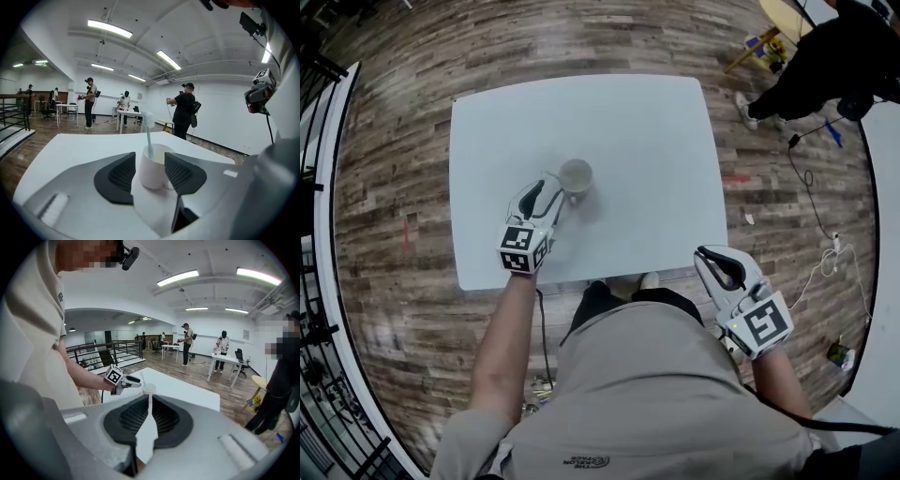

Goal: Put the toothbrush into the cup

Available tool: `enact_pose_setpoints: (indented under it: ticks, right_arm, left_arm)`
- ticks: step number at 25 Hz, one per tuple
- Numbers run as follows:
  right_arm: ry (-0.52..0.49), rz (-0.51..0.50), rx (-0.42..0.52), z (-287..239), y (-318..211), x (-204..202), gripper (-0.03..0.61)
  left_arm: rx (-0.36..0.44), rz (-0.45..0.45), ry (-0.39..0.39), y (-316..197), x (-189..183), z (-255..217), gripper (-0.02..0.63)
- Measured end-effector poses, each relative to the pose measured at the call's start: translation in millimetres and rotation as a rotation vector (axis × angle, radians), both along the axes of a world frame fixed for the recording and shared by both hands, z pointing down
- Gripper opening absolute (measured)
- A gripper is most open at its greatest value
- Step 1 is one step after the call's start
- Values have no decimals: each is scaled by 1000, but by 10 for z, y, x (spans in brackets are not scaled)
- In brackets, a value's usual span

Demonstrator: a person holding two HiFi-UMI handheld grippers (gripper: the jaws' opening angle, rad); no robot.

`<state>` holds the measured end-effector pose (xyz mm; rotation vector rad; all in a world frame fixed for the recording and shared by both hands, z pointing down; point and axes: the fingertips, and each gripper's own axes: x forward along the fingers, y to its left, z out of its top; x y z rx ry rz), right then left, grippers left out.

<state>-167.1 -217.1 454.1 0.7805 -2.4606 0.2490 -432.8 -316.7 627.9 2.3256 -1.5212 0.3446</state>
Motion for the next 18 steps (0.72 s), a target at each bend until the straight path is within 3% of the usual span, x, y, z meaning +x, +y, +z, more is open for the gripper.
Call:
enact_pose_setpoints:
  ticks: [8,12,18]
  right_arm:
    - [-49,-105,38,26,-209,109,23]
    - [-79,-183,50,46,-209,278,23]
    - [-154,-389,80,-3,-128,531,23]
  left_arm:
    - [-56,-110,26,510,-24,-183,210]
    - [-39,-176,24,891,217,-444,209]
    - [65,-286,5,1467,885,-1058,199]
